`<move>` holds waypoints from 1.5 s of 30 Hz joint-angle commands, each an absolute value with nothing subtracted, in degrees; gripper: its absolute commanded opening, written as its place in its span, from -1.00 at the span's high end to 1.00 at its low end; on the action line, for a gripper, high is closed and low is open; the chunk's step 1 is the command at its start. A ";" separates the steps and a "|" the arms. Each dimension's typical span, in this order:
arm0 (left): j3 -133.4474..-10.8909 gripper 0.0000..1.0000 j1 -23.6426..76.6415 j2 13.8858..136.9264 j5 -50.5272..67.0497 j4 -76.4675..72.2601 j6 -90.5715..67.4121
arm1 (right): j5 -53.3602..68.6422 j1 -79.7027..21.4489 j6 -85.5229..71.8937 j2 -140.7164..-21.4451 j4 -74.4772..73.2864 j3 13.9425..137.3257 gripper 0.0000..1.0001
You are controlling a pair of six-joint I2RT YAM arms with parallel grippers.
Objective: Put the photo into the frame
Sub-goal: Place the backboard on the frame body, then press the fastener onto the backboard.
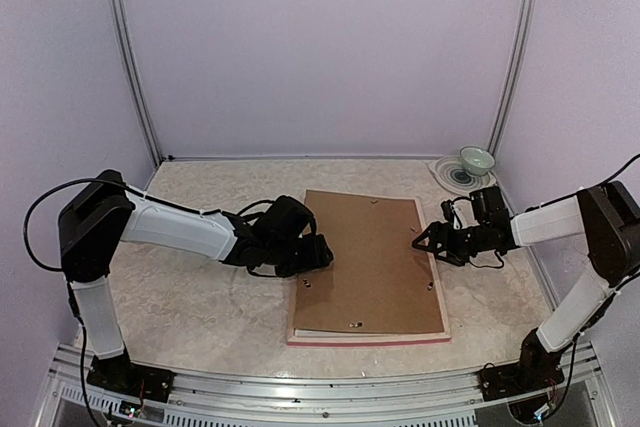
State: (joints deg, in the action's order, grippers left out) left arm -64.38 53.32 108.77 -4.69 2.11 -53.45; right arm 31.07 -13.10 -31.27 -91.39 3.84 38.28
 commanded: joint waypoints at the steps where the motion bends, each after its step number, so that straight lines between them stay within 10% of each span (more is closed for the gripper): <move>1: -66.50 -0.43 53.96 106.88 -6.99 5.14 -52.24 | 32.95 -12.83 -31.81 -92.20 4.65 38.06 -0.68; 26: -69.26 -0.67 55.55 102.75 -13.99 15.05 -51.76 | 31.87 -12.83 -31.16 -91.34 4.38 37.41 -0.69; 45: -62.52 -0.98 55.55 92.52 -23.75 12.20 -44.38 | 3.34 -16.57 -18.27 -73.65 -18.55 48.12 -0.98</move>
